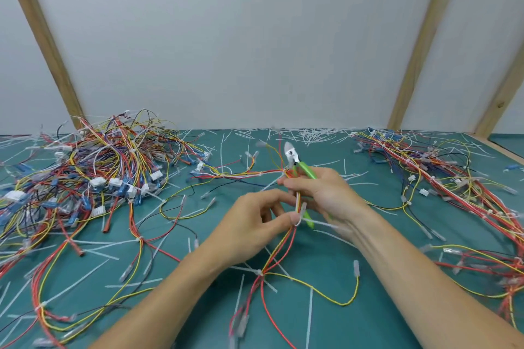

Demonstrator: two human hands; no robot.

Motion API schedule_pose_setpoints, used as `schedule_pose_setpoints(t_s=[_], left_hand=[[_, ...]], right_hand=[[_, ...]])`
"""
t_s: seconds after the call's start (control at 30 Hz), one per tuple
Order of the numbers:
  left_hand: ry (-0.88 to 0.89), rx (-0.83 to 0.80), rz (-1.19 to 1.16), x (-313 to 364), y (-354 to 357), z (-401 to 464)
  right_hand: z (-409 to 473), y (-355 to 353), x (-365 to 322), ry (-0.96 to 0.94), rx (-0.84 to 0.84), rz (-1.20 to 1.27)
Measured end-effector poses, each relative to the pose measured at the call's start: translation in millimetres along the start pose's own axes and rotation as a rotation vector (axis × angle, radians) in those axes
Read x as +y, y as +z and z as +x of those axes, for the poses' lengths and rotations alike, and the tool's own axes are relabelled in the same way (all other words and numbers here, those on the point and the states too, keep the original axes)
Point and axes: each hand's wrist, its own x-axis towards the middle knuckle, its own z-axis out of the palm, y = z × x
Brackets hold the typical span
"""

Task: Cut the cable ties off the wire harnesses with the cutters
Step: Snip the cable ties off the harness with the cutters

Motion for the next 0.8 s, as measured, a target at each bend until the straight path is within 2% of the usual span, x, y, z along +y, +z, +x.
schedule_pose_setpoints(t_s=[0.07, 0.17, 0.23, 0.33, 0.4, 0.47, 0.57, 0.63, 0.7, 0.8], left_hand=[[0.017, 0.134, 0.068, 1.4, -1.7, -0.6], [0.047, 0.525, 0.114, 4.0, -15.6, 1.4], [-0.004, 0.773, 0.057, 0.6, -30.1, 4.3], [-0.121, 0.952, -0.077, -9.0, -46.0, 9.5], [-0.221, 0.918, -0.033, -12.5, -47.6, 8.9], [-0.272, 0.745, 0.127, -15.7, -44.4, 6.5], [-0.211, 0.411, 0.344, -11.5, -35.2, 3.4], [-0.146, 0.283, 0.367, -9.2, -28.0, 2.3], [-0.137, 0.256, 0.343, -7.9, -23.7, 1.2], [-0.122, 0.321, 0.289, -10.8, -24.2, 2.0]], right_hand=[[2.1, -5.3, -2.8, -0.092, 0.035, 0.015], [4.1, -20.4, -10.3, -0.153, 0.018, 0.151], [4.2, -33.0, -15.0, -0.144, -0.042, 0.295], [2.3, -46.7, -18.9, -0.118, -0.132, 0.529], [0.4, -50.2, -18.9, -0.119, -0.166, 0.659], [-1.4, -51.6, -18.0, -0.116, -0.184, 0.762], [-1.6, -52.6, -15.6, -0.103, -0.212, 0.810], [0.9, -53.0, -13.6, -0.100, -0.210, 0.813], [4.0, -53.9, -11.6, -0.107, -0.193, 0.810], [9.9, -57.0, -7.2, -0.104, -0.158, 0.749]])
